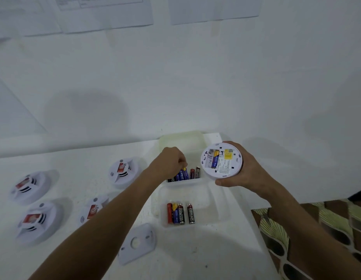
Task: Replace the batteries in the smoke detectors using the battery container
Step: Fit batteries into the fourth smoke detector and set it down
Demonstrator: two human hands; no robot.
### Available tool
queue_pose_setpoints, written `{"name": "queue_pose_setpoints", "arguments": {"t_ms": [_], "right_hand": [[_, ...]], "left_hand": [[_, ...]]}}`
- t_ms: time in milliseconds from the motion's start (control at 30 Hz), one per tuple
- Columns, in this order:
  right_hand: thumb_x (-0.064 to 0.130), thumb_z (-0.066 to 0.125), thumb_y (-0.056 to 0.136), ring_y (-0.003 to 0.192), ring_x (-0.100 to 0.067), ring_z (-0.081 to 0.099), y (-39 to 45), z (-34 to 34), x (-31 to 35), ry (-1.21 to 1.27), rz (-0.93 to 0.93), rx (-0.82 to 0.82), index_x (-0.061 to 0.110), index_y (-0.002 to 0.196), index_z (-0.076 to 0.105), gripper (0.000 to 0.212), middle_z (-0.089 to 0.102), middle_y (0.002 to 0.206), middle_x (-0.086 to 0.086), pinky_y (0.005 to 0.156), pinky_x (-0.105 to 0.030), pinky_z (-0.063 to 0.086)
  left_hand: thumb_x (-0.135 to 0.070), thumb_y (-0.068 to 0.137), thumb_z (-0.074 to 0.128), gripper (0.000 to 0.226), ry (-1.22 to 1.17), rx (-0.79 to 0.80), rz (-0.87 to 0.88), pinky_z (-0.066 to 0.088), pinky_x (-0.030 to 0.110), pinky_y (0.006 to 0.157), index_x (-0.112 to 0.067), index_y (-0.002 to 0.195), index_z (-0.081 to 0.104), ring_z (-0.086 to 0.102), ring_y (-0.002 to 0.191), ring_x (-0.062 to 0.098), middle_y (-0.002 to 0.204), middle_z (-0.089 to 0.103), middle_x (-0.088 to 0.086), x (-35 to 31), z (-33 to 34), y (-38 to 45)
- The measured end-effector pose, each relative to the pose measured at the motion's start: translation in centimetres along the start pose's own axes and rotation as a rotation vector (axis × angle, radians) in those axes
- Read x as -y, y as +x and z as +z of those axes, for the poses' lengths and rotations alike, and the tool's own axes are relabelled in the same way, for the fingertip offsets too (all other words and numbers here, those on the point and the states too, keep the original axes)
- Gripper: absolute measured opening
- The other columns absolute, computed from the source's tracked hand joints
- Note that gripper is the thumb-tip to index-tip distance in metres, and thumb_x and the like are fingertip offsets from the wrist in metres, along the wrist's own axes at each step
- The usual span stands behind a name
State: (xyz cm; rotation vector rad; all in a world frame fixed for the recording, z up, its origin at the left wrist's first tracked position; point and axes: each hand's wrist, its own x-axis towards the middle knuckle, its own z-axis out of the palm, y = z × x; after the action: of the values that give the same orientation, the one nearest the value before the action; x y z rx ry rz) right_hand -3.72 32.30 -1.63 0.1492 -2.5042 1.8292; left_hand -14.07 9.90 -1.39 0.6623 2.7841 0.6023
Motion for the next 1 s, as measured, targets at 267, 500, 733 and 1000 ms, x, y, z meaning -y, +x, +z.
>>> {"name": "queue_pose_setpoints", "arguments": {"t_ms": [267,500,733,1000], "right_hand": [[0.013,0.091,0.052,0.115,-0.004,0.057,0.3,0.0,0.2,-0.007,-0.014,0.065,0.029,0.129,0.048,0.090,0.061,0.119,0.021,0.092,-0.019,0.051],[0.005,0.090,0.053,0.115,-0.013,0.059,0.6,0.9,1.3,0.032,-0.081,0.114,0.024,0.133,0.047,0.093,0.062,0.123,0.011,0.091,-0.023,0.053],[0.004,0.090,0.054,0.113,-0.014,0.060,0.7,1.4,1.5,0.020,-0.103,0.149,0.025,0.132,0.047,0.092,0.062,0.121,0.010,0.090,-0.024,0.053],[0.013,0.089,0.050,0.108,-0.013,0.061,1.0,2.5,1.3,0.007,-0.121,0.087,0.026,0.127,0.050,0.088,0.063,0.118,0.007,0.090,-0.021,0.052]], "left_hand": [[-0.017,0.088,0.060,0.017,-0.173,-0.216,0.090,0.043,0.010,0.066,-0.018,0.102,0.069,0.060,0.073,0.005,0.102,0.068,-0.006,-2.2,-2.7,-2.1],[-0.020,0.080,0.073,0.034,-0.275,-0.007,0.234,0.047,0.010,0.068,-0.025,0.111,0.061,0.055,0.101,0.010,0.114,0.051,-0.005,-5.4,-4.7,-4.5],[-0.030,0.081,0.075,0.037,-0.223,0.072,0.225,0.053,0.022,0.081,-0.029,0.112,0.056,0.058,0.101,0.014,0.118,0.052,-0.003,-4.9,-5.2,-4.7],[-0.022,0.086,0.071,0.039,-0.187,0.094,0.181,0.045,0.024,0.090,-0.024,0.121,0.053,0.049,0.107,0.014,0.122,0.045,-0.001,-5.1,-5.1,-5.1]]}}
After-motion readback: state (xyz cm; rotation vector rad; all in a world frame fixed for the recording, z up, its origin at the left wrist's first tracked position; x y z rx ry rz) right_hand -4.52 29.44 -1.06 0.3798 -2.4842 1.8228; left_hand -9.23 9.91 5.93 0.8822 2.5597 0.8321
